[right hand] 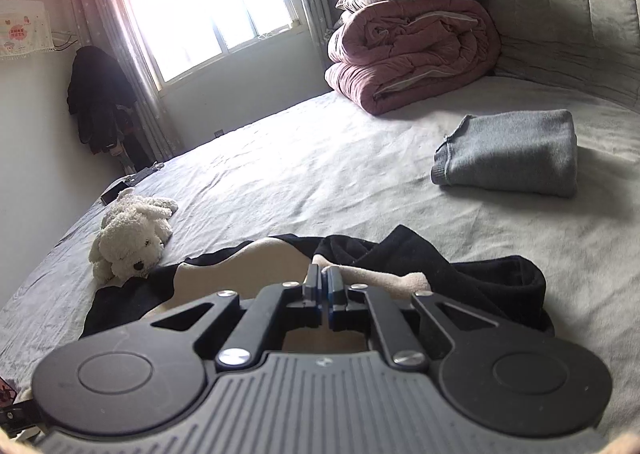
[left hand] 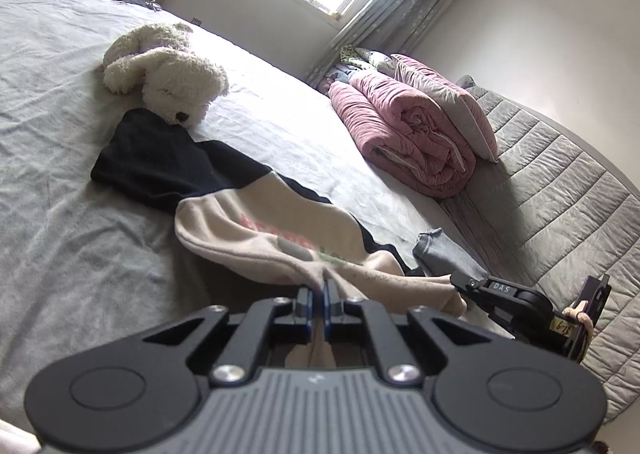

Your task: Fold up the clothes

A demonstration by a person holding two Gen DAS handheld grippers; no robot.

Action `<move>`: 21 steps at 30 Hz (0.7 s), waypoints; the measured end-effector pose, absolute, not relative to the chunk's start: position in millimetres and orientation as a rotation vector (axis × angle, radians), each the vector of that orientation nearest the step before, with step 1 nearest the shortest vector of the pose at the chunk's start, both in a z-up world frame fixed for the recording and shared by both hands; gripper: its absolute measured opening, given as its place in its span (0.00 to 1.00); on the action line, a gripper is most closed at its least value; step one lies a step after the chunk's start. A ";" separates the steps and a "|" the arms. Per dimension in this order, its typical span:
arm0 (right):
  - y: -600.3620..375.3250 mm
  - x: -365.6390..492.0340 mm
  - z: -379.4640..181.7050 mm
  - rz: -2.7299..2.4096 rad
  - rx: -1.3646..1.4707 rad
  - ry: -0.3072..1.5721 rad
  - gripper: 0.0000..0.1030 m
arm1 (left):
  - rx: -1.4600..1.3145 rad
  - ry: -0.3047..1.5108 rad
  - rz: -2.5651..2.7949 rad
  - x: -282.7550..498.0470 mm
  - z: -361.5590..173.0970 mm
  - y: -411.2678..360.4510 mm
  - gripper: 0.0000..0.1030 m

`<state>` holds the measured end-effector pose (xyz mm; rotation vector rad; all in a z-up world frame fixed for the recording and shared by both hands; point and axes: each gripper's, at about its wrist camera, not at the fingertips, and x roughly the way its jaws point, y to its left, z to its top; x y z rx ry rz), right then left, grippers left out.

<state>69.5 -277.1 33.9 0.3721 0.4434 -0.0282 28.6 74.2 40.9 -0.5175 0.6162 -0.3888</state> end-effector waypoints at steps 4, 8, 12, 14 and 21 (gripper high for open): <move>-275.6 78.5 34.2 -0.024 0.357 0.425 0.05 | -0.511 0.599 -0.348 33.9 41.2 85.1 0.04; -273.4 86.3 23.5 -0.004 0.330 0.445 0.05 | -0.502 0.631 -0.286 47.6 29.3 93.8 0.04; -275.8 86.9 14.5 0.020 0.352 0.494 0.06 | -0.497 0.668 -0.251 58.1 18.7 97.0 0.04; -275.2 85.3 13.4 0.032 0.352 0.514 0.07 | -0.491 0.678 -0.236 60.7 15.8 97.8 0.04; -273.1 77.6 11.8 0.079 0.307 0.561 0.19 | -0.455 0.693 -0.217 64.3 11.7 96.3 0.04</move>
